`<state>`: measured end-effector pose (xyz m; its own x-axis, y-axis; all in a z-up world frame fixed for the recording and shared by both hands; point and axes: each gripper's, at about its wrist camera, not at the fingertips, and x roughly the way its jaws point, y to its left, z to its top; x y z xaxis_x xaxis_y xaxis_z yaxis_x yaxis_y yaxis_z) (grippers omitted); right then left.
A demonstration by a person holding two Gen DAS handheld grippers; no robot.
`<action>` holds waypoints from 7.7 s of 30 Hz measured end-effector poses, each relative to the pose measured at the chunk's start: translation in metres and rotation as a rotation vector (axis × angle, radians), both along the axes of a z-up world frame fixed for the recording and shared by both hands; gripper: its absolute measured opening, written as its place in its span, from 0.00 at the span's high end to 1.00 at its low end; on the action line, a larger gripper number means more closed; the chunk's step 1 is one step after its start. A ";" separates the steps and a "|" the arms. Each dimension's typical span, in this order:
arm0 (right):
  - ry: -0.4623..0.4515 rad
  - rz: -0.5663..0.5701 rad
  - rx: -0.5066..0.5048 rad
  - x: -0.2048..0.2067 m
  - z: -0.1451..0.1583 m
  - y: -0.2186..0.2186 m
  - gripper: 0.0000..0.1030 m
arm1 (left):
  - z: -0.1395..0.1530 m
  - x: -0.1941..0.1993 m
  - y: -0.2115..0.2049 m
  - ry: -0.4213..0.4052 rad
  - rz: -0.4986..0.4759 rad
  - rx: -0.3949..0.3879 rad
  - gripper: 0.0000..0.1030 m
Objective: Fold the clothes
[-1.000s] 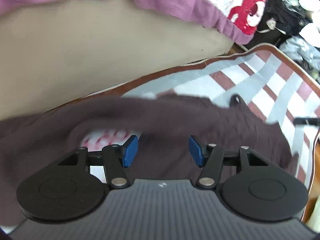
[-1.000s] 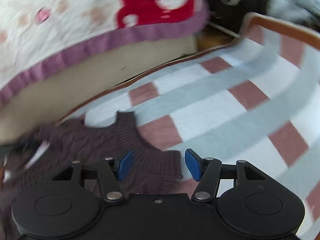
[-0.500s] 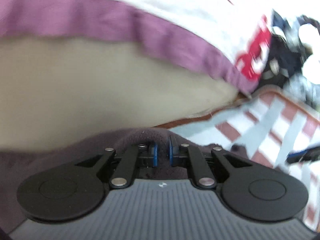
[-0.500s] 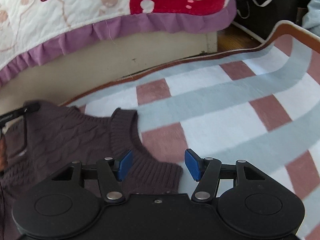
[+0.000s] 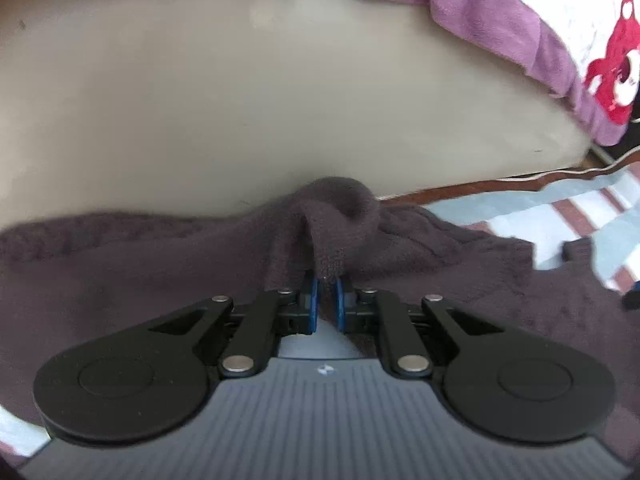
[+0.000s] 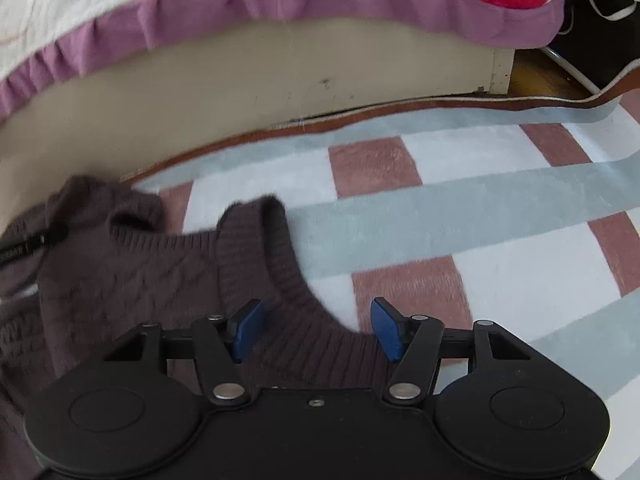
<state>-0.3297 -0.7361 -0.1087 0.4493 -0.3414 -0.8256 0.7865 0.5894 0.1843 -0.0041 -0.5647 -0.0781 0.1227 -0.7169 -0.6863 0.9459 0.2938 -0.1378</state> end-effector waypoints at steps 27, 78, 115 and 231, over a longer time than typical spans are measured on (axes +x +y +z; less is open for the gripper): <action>-0.329 -0.090 0.139 -0.058 -0.022 0.030 0.79 | 0.012 -0.091 -0.106 -0.112 -0.439 0.157 0.72; -0.112 0.221 0.005 0.069 0.023 0.150 0.53 | -0.001 0.203 0.131 0.018 0.317 0.265 0.18; -0.091 0.411 0.006 0.063 -0.009 0.194 0.30 | 0.129 -0.072 0.256 -0.032 -0.243 -0.273 0.94; -0.217 0.435 -0.144 0.112 0.066 0.266 0.60 | -0.007 0.096 0.251 -0.039 0.294 0.163 0.63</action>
